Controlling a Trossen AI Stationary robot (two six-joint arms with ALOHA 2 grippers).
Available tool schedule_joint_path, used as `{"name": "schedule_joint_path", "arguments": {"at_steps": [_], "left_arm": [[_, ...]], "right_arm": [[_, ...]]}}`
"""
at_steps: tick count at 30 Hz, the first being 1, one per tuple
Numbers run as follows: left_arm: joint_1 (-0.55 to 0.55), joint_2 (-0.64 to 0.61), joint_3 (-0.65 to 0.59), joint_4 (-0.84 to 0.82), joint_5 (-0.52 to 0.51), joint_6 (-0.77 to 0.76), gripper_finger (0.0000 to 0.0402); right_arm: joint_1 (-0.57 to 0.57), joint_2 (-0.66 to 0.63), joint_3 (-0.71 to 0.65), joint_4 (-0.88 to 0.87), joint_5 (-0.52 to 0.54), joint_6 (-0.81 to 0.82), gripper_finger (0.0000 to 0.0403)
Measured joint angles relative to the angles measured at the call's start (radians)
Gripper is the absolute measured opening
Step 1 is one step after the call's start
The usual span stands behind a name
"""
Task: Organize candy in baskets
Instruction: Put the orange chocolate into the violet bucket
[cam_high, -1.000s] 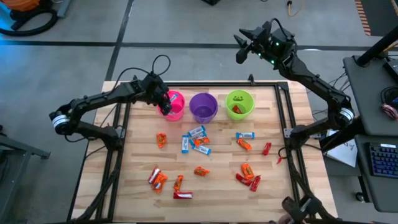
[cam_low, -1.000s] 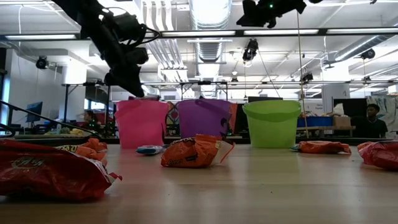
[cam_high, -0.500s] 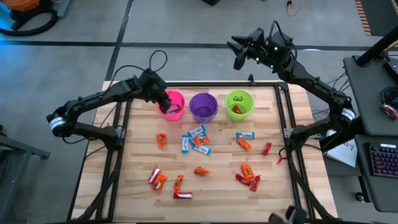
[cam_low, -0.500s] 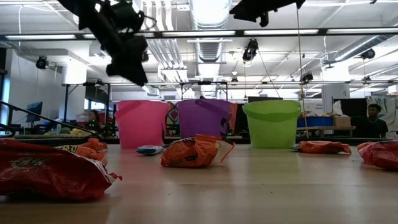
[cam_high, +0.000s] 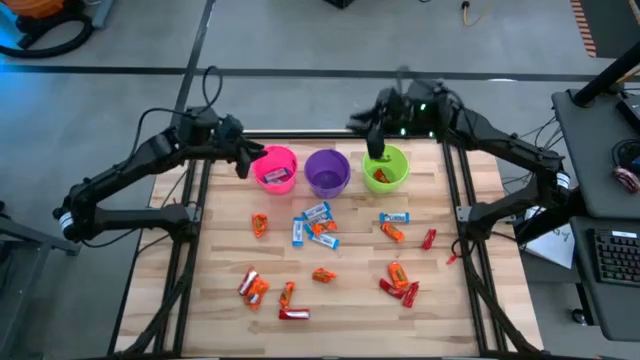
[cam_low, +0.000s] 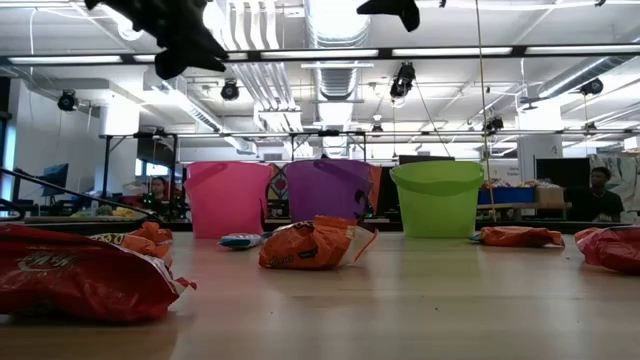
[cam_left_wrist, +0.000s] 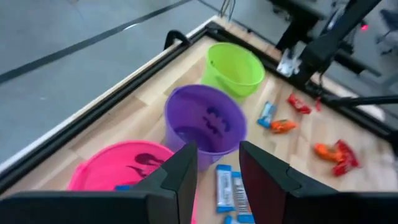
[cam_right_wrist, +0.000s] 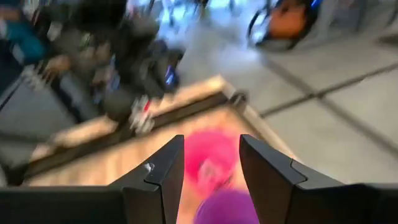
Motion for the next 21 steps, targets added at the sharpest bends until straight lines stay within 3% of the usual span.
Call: {"name": "schedule_joint_path", "arguments": {"at_steps": [6, 10, 21], "left_arm": [[-0.079, -0.04, -0.011, 0.0, 0.0, -0.052, 0.0103], [-0.147, -0.041, -0.012, 0.003, 0.0, -0.053, 0.0103], [-0.322, -0.04, -0.012, -0.01, -0.05, -0.155, 0.0103]], "right_arm": [[0.164, 0.023, -0.012, -0.195, 0.01, -0.025, 0.0146], [0.259, 0.06, -0.028, -0.267, 0.085, -0.073, 0.0146], [0.405, 0.175, -0.169, -0.275, 0.131, -0.101, 0.0146]]}}
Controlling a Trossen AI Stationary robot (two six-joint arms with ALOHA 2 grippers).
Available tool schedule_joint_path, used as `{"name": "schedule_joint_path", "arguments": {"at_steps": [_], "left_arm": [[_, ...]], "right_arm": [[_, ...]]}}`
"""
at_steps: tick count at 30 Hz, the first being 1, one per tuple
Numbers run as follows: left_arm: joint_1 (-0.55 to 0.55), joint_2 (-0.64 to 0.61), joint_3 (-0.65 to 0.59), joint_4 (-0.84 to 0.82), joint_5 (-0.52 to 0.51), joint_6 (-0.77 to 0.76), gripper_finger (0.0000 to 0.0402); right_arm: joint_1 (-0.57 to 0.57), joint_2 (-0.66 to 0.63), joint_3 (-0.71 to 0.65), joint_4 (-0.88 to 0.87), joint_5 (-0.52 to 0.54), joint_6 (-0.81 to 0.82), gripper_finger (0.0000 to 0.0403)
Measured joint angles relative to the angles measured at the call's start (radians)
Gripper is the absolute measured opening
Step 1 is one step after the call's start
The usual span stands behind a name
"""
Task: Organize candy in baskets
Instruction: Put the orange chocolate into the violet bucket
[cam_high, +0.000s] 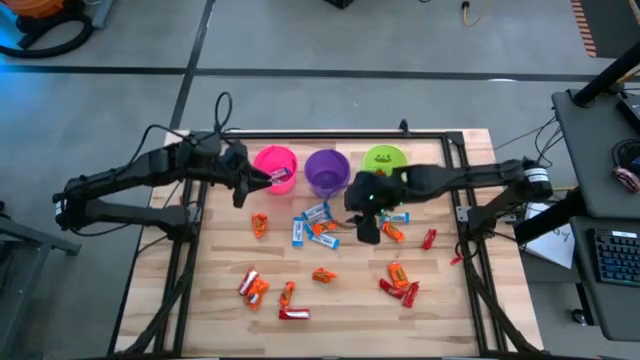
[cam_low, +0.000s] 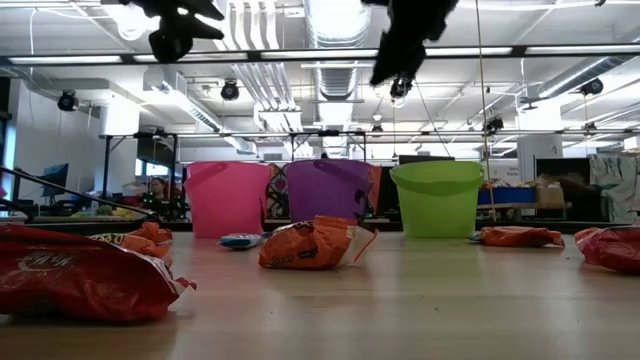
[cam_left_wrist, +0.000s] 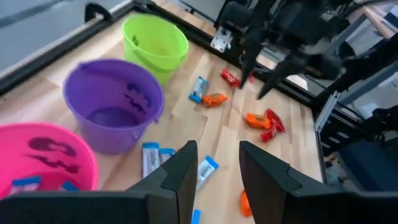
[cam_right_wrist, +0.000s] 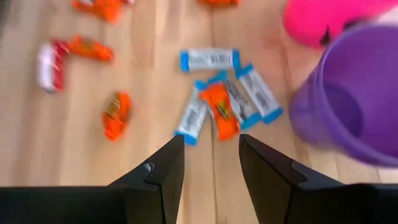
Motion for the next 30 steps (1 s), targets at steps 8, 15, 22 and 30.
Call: {"name": "schedule_joint_path", "arguments": {"at_steps": [8, 15, 22, 30], "left_arm": [[-0.116, 0.0, 0.0, -0.109, -0.114, -0.06, 0.0103], [-0.174, 0.0, 0.0, -0.124, -0.154, -0.1, 0.0103], [-0.185, 0.0, 0.0, -0.131, -0.168, -0.103, 0.0103], [-0.185, 0.003, -0.001, -0.132, -0.191, -0.103, 0.0103]], "right_arm": [[0.027, 0.131, -0.04, 0.048, 0.099, -0.029, 0.0147], [0.027, 0.23, -0.037, 0.146, 0.097, 0.03, 0.0187], [0.027, 0.273, -0.038, 0.178, 0.096, -0.026, 0.0219], [0.027, 0.367, -0.042, 0.267, 0.097, -0.083, 0.0194]]}}
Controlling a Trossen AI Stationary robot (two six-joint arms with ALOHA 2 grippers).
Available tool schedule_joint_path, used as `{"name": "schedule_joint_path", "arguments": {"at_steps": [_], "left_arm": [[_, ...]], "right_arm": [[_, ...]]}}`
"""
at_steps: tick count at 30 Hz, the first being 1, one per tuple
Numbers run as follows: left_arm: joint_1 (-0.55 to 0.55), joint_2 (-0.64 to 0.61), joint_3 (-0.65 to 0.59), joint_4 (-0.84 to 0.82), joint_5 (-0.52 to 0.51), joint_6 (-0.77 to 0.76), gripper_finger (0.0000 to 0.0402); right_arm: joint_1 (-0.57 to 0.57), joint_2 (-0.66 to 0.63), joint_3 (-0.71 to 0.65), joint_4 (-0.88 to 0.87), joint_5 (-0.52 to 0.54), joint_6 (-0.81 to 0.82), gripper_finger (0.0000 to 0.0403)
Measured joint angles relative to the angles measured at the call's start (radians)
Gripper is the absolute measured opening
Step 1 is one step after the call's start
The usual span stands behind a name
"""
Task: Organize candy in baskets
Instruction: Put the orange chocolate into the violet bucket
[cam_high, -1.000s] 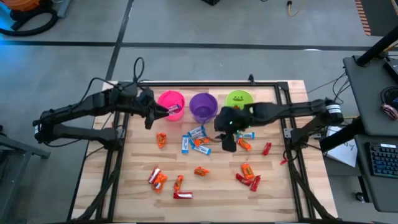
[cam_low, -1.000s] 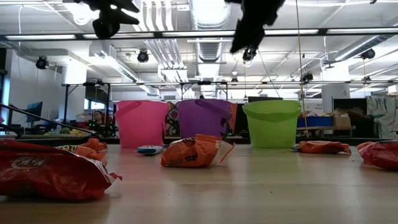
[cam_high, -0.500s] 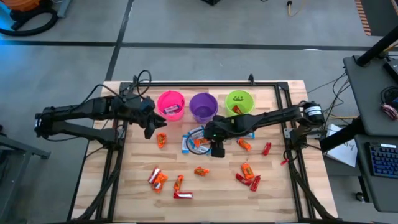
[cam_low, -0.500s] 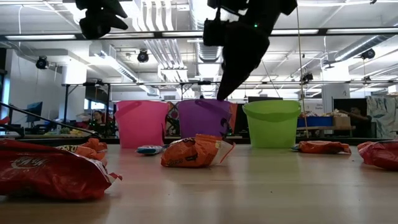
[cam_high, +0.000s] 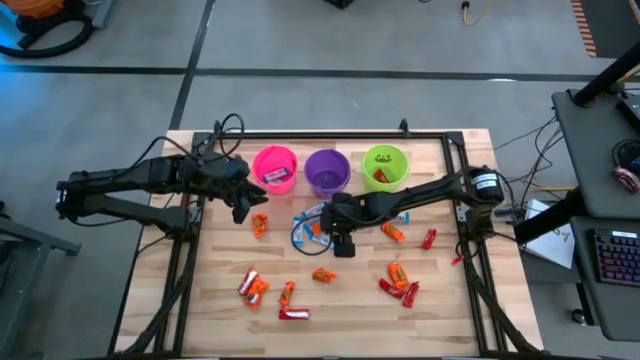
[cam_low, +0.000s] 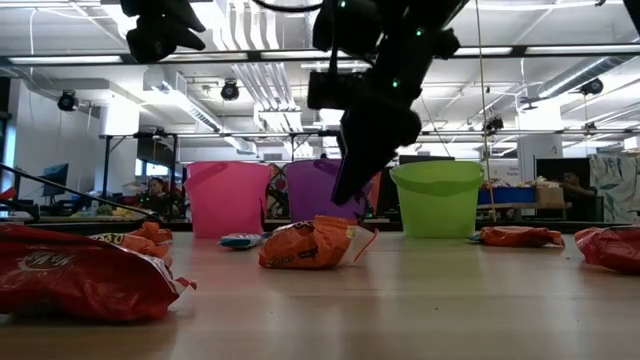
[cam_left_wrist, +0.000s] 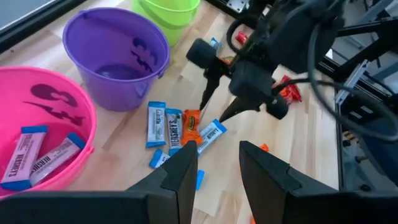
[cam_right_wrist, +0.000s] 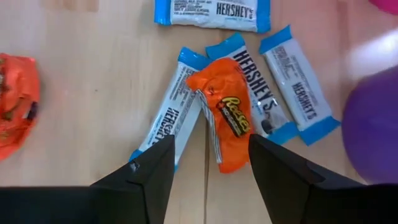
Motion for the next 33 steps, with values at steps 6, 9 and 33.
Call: {"name": "schedule_joint_path", "arguments": {"at_steps": [6, 9, 33], "left_arm": [[0.0, 0.004, 0.0, 0.0, -0.014, 0.0, 0.0103], [0.0, 0.007, 0.0, 0.0, -0.016, 0.0, 0.0103], [0.0, 0.039, 0.0, 0.008, -0.041, 0.005, 0.0103]], "right_arm": [[0.0, 0.049, 0.0, 0.017, 0.013, 0.014, 0.018], [0.0, 0.066, 0.0, 0.011, 0.039, 0.03, 0.0173], [-0.003, 0.092, 0.0, 0.016, 0.044, 0.048, 0.0009]]}}
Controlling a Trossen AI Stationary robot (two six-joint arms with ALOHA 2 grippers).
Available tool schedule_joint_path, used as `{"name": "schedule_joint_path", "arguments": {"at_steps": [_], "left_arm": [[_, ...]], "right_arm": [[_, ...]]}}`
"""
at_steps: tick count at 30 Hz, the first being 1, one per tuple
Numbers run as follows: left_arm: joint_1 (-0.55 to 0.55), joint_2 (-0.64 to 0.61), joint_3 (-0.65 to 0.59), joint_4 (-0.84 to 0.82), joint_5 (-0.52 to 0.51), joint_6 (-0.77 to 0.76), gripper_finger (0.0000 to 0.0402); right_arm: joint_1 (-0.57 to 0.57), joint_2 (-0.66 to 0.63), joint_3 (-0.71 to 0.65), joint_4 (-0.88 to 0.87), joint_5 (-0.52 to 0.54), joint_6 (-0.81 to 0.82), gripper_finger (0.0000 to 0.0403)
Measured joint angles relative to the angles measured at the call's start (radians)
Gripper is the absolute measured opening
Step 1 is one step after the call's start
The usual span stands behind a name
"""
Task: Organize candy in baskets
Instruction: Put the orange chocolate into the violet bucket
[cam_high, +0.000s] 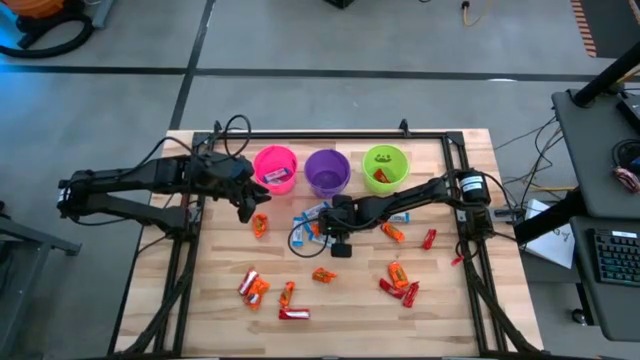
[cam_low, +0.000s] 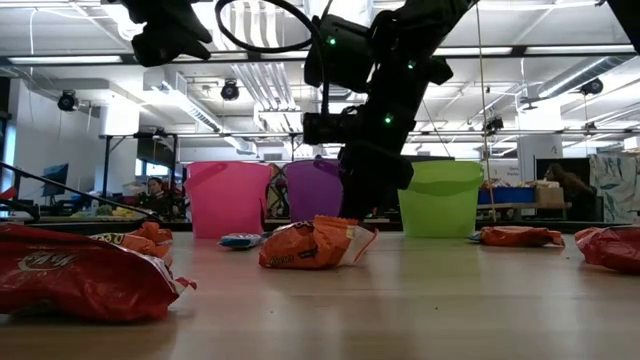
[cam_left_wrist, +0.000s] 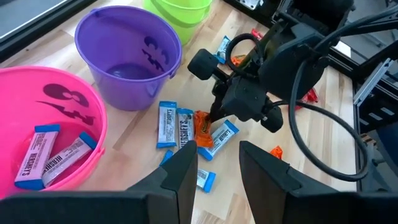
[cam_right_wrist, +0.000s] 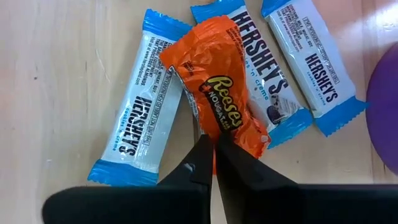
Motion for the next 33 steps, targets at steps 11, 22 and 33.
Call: {"name": "schedule_joint_path", "arguments": {"at_steps": [11, 22, 33], "left_arm": [[0.0, 0.005, 0.0, -0.001, 0.0, 0.003, 0.0103], [0.0, 0.011, 0.0, -0.005, 0.0, 0.009, 0.0103], [0.0, 0.011, 0.0, -0.005, 0.0, 0.008, 0.0103]], "right_arm": [[0.001, -0.113, 0.0, -0.053, 0.002, 0.041, 0.0008], [0.001, -0.097, -0.006, -0.026, -0.042, 0.013, 0.0022], [0.003, -0.056, -0.011, -0.017, 0.009, 0.066, 0.0143]]}}
